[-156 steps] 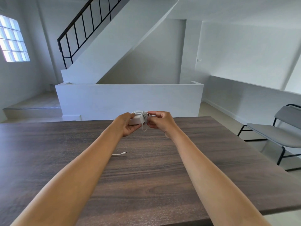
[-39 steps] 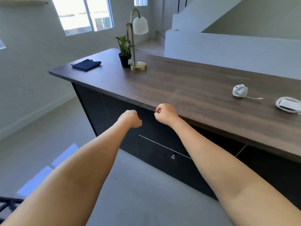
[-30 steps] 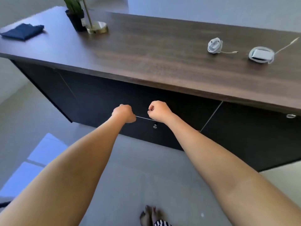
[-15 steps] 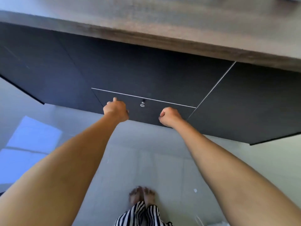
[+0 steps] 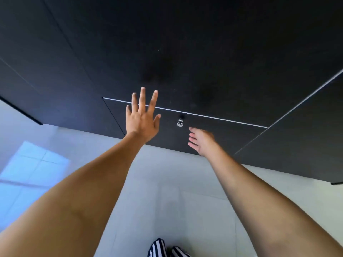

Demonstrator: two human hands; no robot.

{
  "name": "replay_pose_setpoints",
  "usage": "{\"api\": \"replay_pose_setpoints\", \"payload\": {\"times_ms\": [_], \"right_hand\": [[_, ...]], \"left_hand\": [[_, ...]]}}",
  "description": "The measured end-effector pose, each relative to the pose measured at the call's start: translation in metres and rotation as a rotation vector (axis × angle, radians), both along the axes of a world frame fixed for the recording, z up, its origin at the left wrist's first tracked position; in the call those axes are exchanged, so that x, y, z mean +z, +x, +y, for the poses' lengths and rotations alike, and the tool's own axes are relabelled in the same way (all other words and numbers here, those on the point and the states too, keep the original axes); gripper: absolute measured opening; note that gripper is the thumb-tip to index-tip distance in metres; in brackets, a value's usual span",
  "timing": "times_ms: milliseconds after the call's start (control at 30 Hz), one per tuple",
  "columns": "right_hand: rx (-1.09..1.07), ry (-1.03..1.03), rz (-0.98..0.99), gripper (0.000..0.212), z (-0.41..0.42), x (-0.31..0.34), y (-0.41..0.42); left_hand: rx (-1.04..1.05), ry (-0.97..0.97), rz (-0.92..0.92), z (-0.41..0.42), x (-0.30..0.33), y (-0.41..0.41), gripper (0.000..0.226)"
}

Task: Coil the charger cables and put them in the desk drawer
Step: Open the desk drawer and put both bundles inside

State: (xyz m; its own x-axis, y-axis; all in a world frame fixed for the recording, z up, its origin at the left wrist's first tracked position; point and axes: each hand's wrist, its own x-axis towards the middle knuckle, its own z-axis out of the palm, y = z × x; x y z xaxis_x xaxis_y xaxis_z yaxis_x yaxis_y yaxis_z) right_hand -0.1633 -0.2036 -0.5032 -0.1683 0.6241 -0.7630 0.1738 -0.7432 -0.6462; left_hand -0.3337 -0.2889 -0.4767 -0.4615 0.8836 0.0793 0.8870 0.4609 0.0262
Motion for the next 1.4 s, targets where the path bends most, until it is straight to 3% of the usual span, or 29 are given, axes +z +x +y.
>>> {"api": "replay_pose_setpoints", "payload": {"times_ms": [233, 300, 400, 600, 1133, 1300, 1400], "right_hand": [[-0.328, -0.199, 0.312, 0.045, 0.02, -0.046, -0.039], [-0.383, -0.22, 0.368, 0.04, 0.025, -0.058, -0.05], [-0.42, -0.25, 0.449, 0.015, 0.029, -0.067, -0.061], [-0.489, -0.251, 0.528, 0.014, 0.03, -0.07, -0.07], [-0.551, -0.241, 0.414, 0.007, -0.018, -0.069, -0.047], [-0.515, -0.291, 0.441, 0.009, -0.046, -0.062, -0.033], [-0.349, -0.21, 0.339, 0.015, -0.06, -0.046, -0.021]], "left_hand": [[0.019, 0.389, 0.097, 0.041, -0.038, -0.01, 0.073], [0.029, 0.434, 0.08, 0.052, -0.052, -0.01, 0.074], [0.025, 0.478, 0.032, 0.061, -0.058, -0.012, 0.076], [0.011, 0.49, 0.014, 0.065, -0.064, -0.016, 0.077], [0.024, 0.374, -0.002, 0.058, -0.052, -0.007, 0.077], [-0.008, 0.33, -0.036, 0.045, -0.04, -0.005, 0.071], [-0.034, 0.268, -0.092, 0.034, -0.038, -0.001, 0.067]]}}
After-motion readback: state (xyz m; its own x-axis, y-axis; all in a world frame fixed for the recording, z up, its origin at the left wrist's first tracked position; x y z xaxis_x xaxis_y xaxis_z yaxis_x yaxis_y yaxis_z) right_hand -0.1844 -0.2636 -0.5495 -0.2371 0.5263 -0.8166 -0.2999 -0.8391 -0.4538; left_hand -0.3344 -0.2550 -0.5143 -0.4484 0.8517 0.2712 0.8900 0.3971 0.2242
